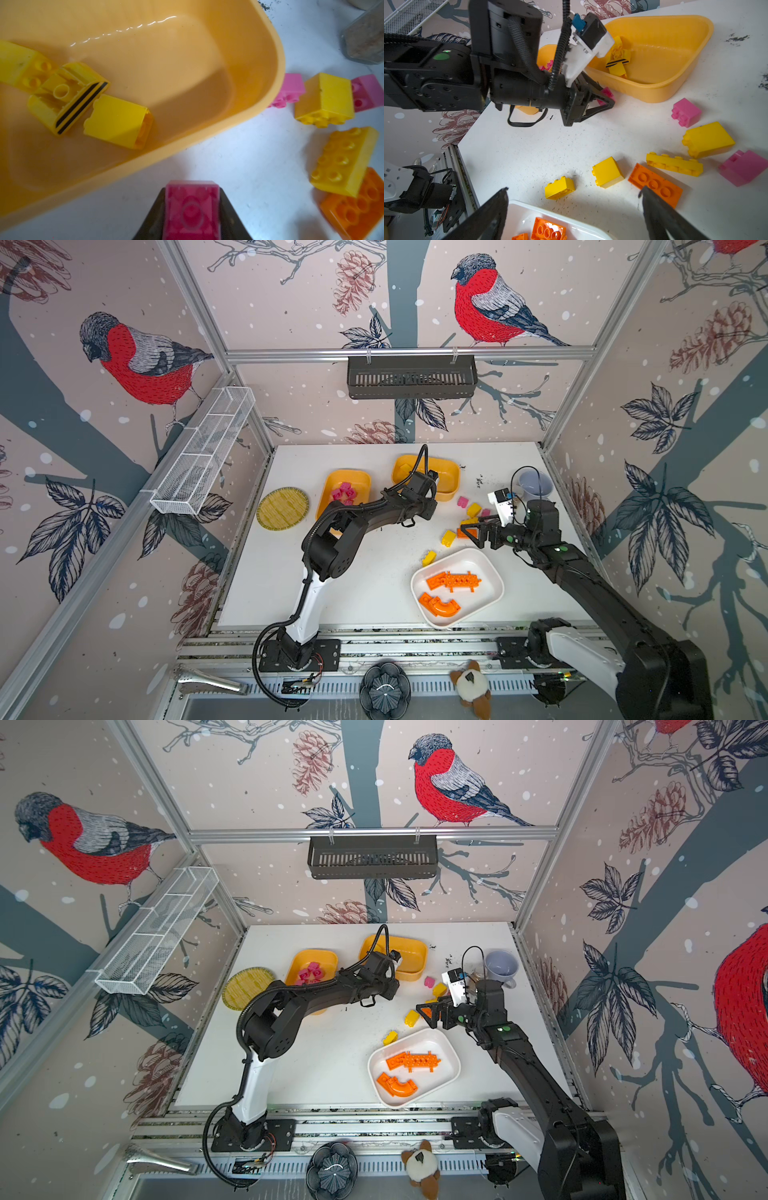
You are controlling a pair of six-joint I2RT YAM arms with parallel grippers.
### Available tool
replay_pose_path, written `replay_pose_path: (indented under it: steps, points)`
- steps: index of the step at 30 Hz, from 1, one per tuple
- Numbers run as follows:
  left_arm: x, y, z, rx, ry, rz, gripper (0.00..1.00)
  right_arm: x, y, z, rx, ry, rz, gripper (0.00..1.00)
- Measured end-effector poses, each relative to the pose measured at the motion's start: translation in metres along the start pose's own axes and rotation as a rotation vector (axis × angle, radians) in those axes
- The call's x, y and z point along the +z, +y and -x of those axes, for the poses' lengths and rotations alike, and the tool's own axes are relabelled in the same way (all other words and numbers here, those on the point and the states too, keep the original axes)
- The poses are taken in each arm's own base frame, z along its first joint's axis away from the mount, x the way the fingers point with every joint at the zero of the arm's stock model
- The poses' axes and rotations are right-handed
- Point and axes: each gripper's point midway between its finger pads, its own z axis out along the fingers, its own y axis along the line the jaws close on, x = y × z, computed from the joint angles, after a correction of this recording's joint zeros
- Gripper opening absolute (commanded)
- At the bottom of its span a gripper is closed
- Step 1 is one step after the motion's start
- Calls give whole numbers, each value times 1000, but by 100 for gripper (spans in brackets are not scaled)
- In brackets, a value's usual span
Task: Sort the legos into containers by color
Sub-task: 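Carry the pink brick with the left gripper and release it into the smaller tub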
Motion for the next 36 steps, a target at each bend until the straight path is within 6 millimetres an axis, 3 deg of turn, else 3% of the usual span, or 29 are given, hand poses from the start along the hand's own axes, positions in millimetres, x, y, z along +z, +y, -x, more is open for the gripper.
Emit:
replay_pose_path:
  steps: [4,8,14,20,25,30,36]
  points:
    - [-34,0,-7,-11,30,1,29,0,0,-2,3,1,0,99]
    - [-75,18,-6,-45,43,50,29,-1,2,-1,1,-3,7,99]
    - [-136,101,-5,-181,31,218,29,5,8,-4,13,14,41,99]
    - [-162,180,-14,-296,39,351,29,17,18,-3,1,38,80,99]
    - [-156,232,-20,-358,58,420,29,25,24,1,4,48,102,100]
    - [-126,257,-21,-373,86,415,30,31,26,4,5,59,110,99]
    - [-95,269,-21,-384,111,396,34,33,25,13,1,50,99,99]
